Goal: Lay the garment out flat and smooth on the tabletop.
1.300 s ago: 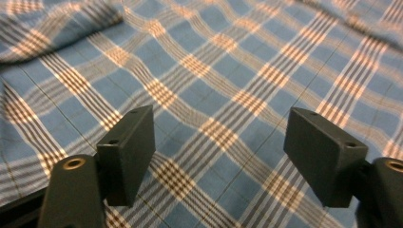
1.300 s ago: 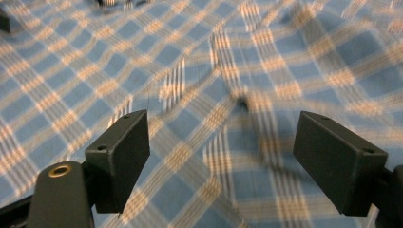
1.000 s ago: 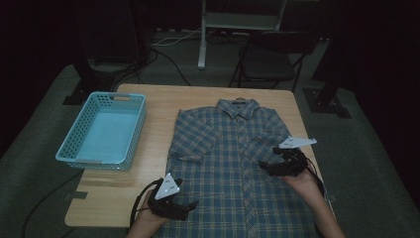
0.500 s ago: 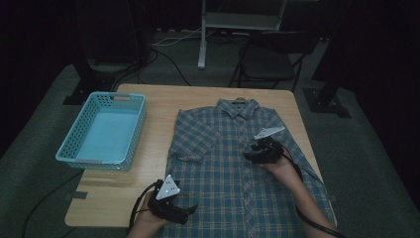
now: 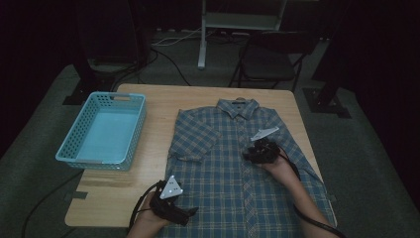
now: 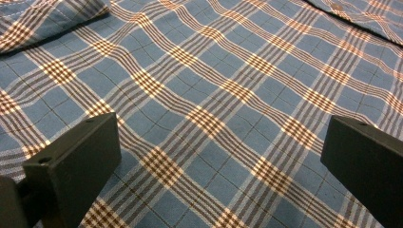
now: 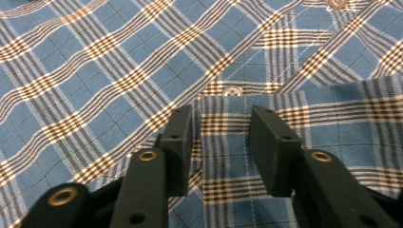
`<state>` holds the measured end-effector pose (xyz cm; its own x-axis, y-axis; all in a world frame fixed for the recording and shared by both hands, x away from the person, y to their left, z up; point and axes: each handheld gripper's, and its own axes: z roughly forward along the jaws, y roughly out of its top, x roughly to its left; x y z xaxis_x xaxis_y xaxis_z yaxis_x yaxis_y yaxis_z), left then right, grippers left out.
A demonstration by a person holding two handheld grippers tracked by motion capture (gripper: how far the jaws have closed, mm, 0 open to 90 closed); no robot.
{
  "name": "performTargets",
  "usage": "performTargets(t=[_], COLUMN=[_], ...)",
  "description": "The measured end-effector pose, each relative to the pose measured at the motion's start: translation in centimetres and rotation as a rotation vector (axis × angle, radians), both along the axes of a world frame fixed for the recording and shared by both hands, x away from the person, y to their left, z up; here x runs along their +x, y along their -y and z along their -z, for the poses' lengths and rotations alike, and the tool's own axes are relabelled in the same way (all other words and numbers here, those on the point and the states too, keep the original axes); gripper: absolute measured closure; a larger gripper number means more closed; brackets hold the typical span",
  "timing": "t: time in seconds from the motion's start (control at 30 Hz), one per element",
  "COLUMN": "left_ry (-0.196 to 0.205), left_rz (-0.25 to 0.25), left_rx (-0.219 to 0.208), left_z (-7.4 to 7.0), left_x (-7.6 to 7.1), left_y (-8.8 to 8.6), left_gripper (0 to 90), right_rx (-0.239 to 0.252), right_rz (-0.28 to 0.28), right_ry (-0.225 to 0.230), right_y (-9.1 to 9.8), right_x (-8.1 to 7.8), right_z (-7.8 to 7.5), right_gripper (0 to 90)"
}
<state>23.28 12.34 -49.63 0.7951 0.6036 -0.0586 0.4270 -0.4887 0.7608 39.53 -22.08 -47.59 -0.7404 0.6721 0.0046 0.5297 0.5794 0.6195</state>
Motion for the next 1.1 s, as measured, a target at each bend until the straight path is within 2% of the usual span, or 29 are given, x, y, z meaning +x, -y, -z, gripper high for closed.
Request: performTargets(t=[0.1, 0.17, 0.2, 0.4, 0.6, 0.73, 1.1], left_ry=[-0.004, -0.009, -0.010, -0.006, -0.018, -0.018, -0.016], left_rz=[-0.004, -0.003, -0.001, -0.004, -0.001, -0.004, 0.000], left_rx=[0.011, 0.013, 0.017, 0.022, 0.023, 0.021, 0.030], left_z=[0.0, 0.0, 0.0, 0.1, 0.1, 0.1, 0.1], left_x=[0.0, 0.1, 0.1, 0.1, 0.2, 0.2, 0.3], left_y=[0.0, 0.1, 0.1, 0.1, 0.1, 0.1, 0.2], left_gripper=[0.2, 0.2, 0.2, 0.2, 0.2, 0.2, 0.2], right_rx=[0.033, 0.019, 0.014, 0.073, 0.133, 0.161, 0.164], right_rz=[0.011, 0.031, 0.039, 0.085, 0.157, 0.234, 0.463], right_ry=[-0.011, -0.014, -0.015, 0.012, 0.038, 0.052, 0.136], right_y=[0.7, 1.0, 1.1, 2.5, 5.6, 8.2, 15.7], right_x=[0.3, 0.5, 0.5, 0.7, 1.0, 1.1, 1.3], right_z=[0.1, 0.0, -0.1, -1.1, -2.6, -3.4, -6.0], right_gripper=[70.3, 83.2, 84.4, 85.4, 85.4, 85.4, 85.4])
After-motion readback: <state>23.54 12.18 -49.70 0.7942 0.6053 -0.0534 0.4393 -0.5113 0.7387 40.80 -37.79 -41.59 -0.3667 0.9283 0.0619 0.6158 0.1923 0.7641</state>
